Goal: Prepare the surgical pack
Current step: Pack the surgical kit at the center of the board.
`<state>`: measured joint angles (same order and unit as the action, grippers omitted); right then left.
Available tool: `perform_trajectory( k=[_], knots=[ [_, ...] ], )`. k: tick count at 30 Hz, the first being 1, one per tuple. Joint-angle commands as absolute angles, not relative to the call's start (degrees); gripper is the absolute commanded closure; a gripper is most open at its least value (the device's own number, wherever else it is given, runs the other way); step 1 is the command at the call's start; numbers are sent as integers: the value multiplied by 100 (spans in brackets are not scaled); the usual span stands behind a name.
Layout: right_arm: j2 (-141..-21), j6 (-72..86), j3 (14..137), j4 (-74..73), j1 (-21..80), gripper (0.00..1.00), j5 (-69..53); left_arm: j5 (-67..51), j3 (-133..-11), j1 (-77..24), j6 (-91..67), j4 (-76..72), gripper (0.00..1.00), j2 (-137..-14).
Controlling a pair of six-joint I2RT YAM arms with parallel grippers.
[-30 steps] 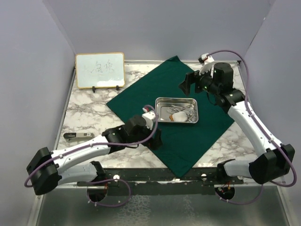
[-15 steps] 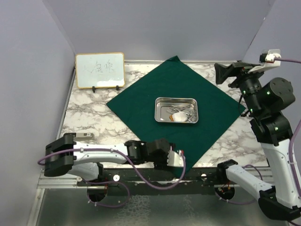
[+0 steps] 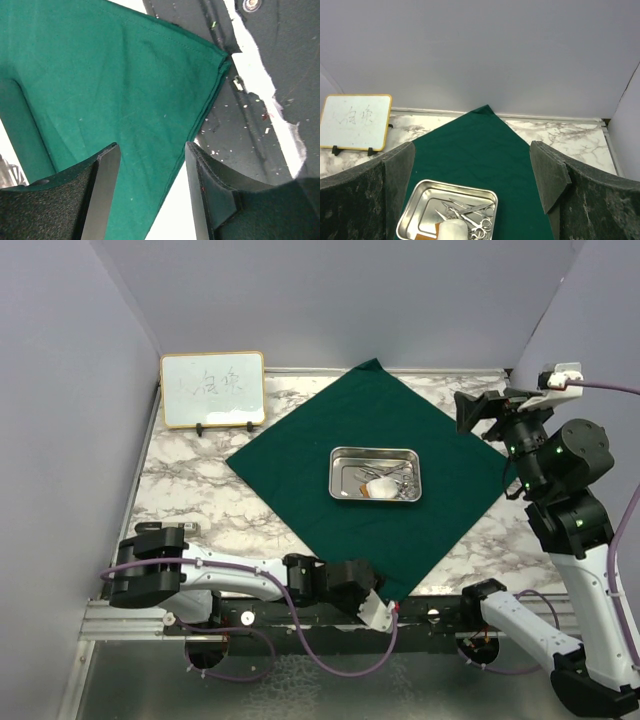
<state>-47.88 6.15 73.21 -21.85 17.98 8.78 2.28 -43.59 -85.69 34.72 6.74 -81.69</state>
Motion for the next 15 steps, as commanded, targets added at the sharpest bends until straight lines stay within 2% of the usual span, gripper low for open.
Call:
perform_trajectory(
  k=[1,5,15],
  knots=[
    [-4695,508,7227,-2022,1789,0,981,502,-4401,-8587,3945,413,44,-8215],
    [-4631,482,7132,-1980,1787,0,959,185,-4473,-8631,3842,542,42,-8320],
    [-4541,477,6979,-1890,1792,0,904,221,-4485,-8747,4125,478,40,-8763]
  ],
)
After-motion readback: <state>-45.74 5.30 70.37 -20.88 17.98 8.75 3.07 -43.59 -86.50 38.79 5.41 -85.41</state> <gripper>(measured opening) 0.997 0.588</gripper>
